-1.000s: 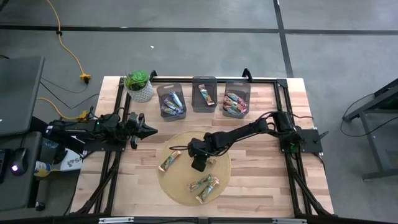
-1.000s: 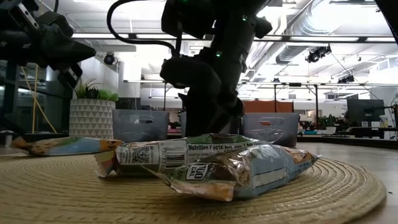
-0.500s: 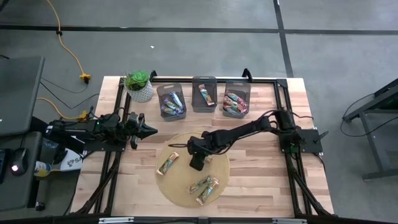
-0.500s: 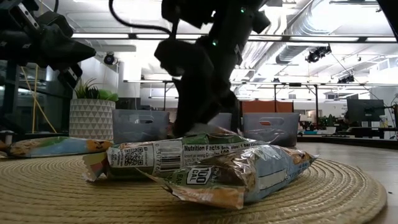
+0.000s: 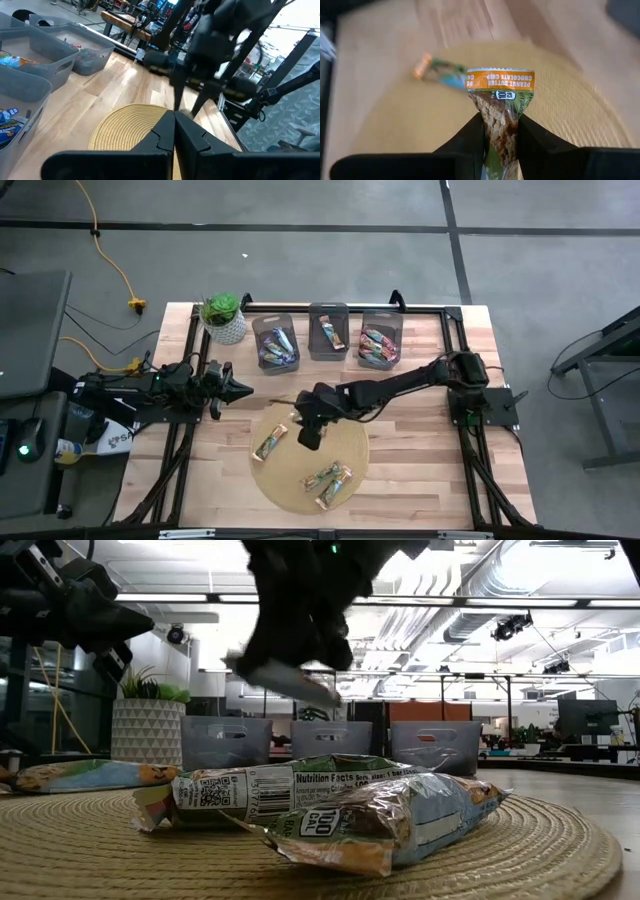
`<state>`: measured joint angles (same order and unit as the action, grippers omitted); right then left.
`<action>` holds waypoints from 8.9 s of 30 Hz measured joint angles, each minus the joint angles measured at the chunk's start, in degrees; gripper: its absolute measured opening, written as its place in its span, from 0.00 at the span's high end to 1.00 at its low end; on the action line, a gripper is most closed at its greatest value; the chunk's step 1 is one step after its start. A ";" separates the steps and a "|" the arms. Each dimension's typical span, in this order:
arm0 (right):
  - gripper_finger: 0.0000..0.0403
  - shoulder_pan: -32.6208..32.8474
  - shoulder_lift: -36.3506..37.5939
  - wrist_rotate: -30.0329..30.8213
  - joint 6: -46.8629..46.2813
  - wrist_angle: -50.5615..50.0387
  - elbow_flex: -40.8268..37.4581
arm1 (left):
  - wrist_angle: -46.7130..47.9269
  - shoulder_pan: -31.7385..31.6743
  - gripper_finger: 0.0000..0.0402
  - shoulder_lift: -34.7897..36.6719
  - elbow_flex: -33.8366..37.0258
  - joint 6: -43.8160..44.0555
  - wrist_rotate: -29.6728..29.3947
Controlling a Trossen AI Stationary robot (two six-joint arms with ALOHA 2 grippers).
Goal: Pick and place Granola Bars by type
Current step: Put the yellow granola bar into the center black bin
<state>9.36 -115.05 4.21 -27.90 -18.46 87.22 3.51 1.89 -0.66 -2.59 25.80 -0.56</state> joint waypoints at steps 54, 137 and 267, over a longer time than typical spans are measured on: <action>0.81 -30.06 11.04 15.64 13.10 19.98 0.11 | 0.00 0.00 1.00 0.01 0.00 -0.02 -0.02; 0.65 -25.04 3.02 -31.91 15.05 27.48 0.13 | 0.00 0.00 1.00 0.01 0.00 -0.01 0.06; 0.53 13.95 -11.58 -7.12 17.76 -17.13 6.62 | 0.00 0.00 1.00 0.00 -0.01 0.00 0.04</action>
<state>23.31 -126.63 -2.92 -10.14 -35.59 93.84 3.51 1.89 -0.65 -2.60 25.80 -0.51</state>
